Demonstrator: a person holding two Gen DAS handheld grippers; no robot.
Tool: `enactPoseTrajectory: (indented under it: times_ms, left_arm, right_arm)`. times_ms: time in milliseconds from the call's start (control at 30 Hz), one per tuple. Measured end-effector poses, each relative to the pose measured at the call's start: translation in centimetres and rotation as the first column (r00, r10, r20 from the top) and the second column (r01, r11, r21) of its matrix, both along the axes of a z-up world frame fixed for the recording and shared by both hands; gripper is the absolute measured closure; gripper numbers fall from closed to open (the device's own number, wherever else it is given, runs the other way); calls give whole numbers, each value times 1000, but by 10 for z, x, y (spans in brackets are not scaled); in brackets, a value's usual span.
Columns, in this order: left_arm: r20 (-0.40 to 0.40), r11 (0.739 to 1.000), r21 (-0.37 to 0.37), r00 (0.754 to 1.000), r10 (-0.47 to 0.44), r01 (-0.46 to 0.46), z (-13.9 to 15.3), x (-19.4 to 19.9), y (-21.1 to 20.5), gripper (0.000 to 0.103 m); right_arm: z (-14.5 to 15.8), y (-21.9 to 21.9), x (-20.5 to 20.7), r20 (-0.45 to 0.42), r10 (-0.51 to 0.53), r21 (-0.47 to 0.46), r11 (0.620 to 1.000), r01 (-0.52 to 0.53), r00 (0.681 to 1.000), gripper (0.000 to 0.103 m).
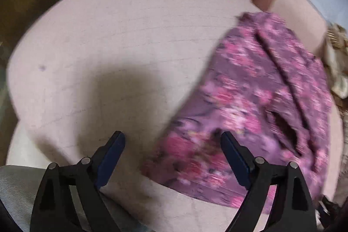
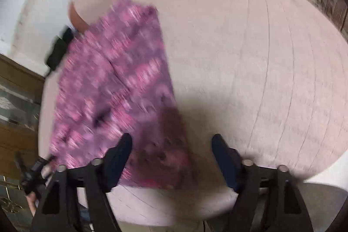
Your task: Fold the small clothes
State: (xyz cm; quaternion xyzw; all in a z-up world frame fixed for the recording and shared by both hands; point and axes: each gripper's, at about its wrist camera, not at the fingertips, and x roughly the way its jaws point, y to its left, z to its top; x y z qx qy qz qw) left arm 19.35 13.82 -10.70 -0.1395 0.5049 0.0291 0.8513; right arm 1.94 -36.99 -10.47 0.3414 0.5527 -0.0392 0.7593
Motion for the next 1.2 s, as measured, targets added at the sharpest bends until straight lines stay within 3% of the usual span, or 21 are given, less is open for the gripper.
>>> enactPoseTrajectory:
  times_ms: [100,167,233,300,367,433,533,667,733,800,900,967,1100,1200]
  left_arm:
    - [-1,999,-4,999,-32,32,-3,-6,-5,14]
    - [6,998,-46,1000,-29,30,-2,-10,-1,15]
    - [6,998,-54,1000,-21,21,-3,-12,-1,19]
    - [-9,1000,13,1000,-19,19,-4,-13,-6,36]
    - [-10,996,81,1000,-23,24,-2,-10,-11,66]
    - [0,998,56,999,-42,42,4,-12,-9,97]
    - [16,999,35,999,-34,34,10,-15,-2,98]
    - [4,998,-47,999,-36,37,23,-27,11,98]
    - [21,994,-68,996,-82,83,42,-43,17,98]
    - [29,992,-40,992,-120,121,54,-55,18,98]
    - [12,985,20,985,-173,172,65,-79,20,98]
    - [-8,984,-4,984,-177,177,62,-86,22,98]
    - [-30,983,25,983,-180,181,48,-82,13,97]
    - [-81,985,39,983,-163,166,42,-69,7,93]
  right_arm:
    - [4,17,0,-11,59,-31,998,-60,998,50]
    - [3,22,-3,-26,48,-67,996,-50,999,63]
    - [1,15,-8,-25,23,-34,999,-24,999,64]
    - [-4,12,-7,-34,17,-20,1000,-18,999,65]
    - [-6,17,-2,-53,29,-81,996,-33,998,86]
    - [-2,18,-2,-32,36,-84,996,-39,999,97]
    - [6,12,-8,10,12,-61,998,-11,1000,97]
    - [33,2,-26,75,-29,-60,998,34,997,98]
    - [53,0,-36,99,-25,-113,993,36,995,99]
    - [74,3,-46,106,11,-195,981,10,994,99]
    - [93,7,-59,102,41,-215,976,-18,994,99]
    - [98,7,-66,89,43,-212,977,-23,995,99]
    - [84,15,-58,19,43,-215,976,-38,999,98]
    - [79,9,-44,11,-16,-174,985,18,1000,94]
